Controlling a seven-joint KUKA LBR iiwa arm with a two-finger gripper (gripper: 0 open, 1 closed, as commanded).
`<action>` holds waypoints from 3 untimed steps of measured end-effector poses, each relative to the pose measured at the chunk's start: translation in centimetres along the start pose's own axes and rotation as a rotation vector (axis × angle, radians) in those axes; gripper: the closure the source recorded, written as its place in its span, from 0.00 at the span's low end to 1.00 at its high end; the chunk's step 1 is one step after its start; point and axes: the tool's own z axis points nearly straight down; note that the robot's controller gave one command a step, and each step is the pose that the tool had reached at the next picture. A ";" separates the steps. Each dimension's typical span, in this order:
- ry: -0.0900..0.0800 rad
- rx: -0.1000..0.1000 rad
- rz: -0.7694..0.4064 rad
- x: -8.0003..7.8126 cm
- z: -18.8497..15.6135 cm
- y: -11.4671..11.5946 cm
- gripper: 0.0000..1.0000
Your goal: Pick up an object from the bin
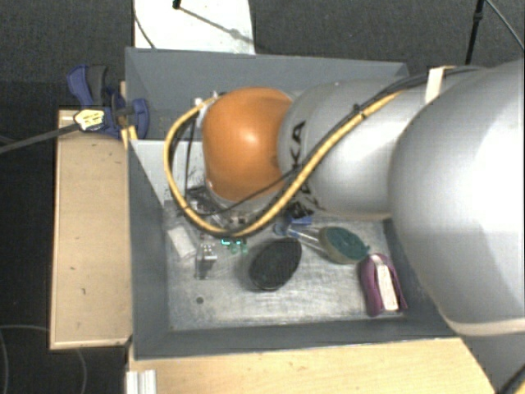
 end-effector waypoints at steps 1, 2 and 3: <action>-0.003 0.002 0.036 -3.5 6.1 -4.4 0.00; -0.012 -0.002 0.020 -0.6 7.7 -10.7 0.00; -0.022 -0.002 -0.177 6.8 7.6 -16.8 0.00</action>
Offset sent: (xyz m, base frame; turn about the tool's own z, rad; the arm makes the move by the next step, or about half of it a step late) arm 0.0336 -0.0397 -0.0579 0.0305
